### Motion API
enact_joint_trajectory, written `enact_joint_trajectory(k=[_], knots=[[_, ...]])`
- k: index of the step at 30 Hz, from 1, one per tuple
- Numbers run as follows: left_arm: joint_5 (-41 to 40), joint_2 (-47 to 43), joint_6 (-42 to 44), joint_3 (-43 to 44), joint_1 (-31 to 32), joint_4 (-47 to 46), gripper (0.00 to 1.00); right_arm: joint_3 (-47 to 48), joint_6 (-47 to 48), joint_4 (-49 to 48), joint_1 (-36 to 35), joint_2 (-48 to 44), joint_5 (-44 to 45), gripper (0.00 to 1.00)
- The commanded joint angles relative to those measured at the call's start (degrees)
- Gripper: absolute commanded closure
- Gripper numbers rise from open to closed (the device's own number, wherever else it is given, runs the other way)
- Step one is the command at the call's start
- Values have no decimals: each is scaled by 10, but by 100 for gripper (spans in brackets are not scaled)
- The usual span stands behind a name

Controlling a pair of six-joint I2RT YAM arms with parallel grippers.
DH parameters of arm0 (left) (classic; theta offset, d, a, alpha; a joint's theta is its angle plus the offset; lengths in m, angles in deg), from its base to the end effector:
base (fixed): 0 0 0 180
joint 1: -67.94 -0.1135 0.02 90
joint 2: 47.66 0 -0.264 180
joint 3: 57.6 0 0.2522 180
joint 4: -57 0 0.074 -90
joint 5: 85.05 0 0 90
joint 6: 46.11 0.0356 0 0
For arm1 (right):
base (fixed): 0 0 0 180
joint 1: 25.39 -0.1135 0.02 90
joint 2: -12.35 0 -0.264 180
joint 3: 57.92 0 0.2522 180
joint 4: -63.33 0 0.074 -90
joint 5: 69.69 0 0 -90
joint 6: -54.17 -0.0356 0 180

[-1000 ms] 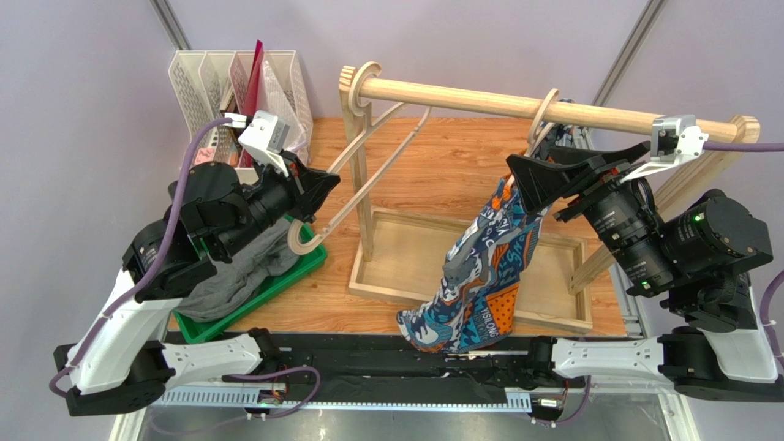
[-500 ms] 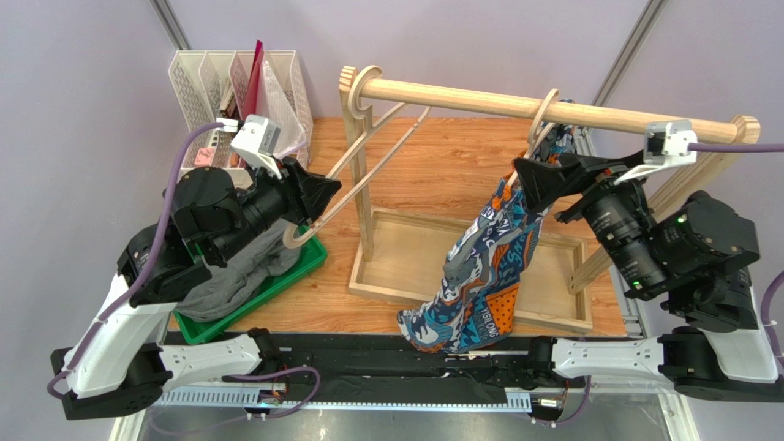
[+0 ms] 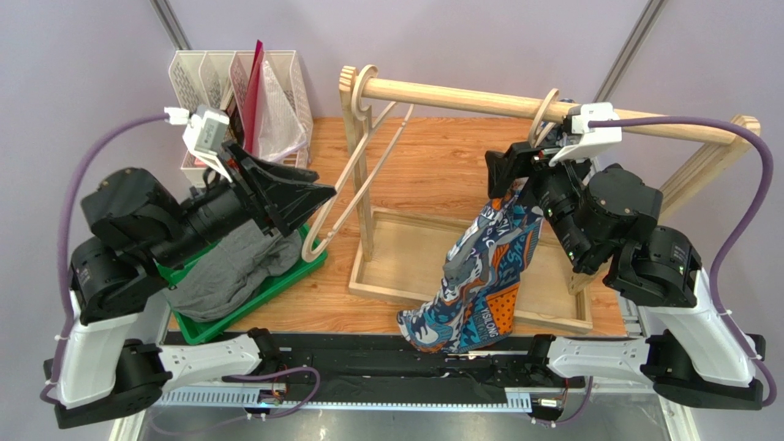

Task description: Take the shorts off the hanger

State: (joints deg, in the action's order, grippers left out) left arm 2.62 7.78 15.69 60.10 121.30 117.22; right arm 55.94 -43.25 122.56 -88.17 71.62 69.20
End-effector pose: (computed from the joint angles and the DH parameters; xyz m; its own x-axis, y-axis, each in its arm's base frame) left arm 0.0591 -0.0771 0.5580 -0.3487 -0.3224 -0.8801 0.6952 0.5407 -0.4735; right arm 0.0825 0.1018 0.5381 -0.0678 0.0537 -0.9962 -0.2344 0.9697 0.0683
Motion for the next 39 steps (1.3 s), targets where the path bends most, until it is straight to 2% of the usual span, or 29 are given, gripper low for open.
enact_joint_trajectory(k=[1, 2, 6, 8, 9, 13, 15, 16, 17, 23, 28, 39], knots=[[133, 99, -1, 119, 13, -18, 39, 25, 34, -2, 9, -17, -41, 16], [124, 138, 10, 138, 51, -11, 40, 26, 36, -3, 15, -21, -46, 16], [24, 234, 74, 233, 141, 15, 40, 30, 41, -1, 32, -32, -84, 17], [-16, 265, 103, 269, 168, 18, 40, 34, 44, 6, 35, -32, -92, 18], [-62, 292, 113, 278, 183, 18, 40, 40, 49, 8, 36, -31, -96, 18], [-170, 352, 184, 321, 250, 19, 32, 43, 43, 20, 58, -30, -135, 18], [-189, 377, 189, 324, 255, 18, 26, 42, 24, 29, 91, -31, -164, 18], [-190, 384, 186, 323, 256, 17, 19, 41, 20, 30, 100, -33, -167, 18], [-190, 395, 185, 324, 257, 19, 17, 40, 14, 34, 111, -35, -167, 18], [-203, 414, 166, 318, 262, 18, 16, 25, -2, 39, 114, -68, -135, 17], [-226, 419, 157, 309, 262, 19, 24, 16, -4, 42, 113, -87, -122, 17], [-243, 449, 130, 336, 259, 48, 38, 2, -32, 43, 113, -92, -159, 14]])
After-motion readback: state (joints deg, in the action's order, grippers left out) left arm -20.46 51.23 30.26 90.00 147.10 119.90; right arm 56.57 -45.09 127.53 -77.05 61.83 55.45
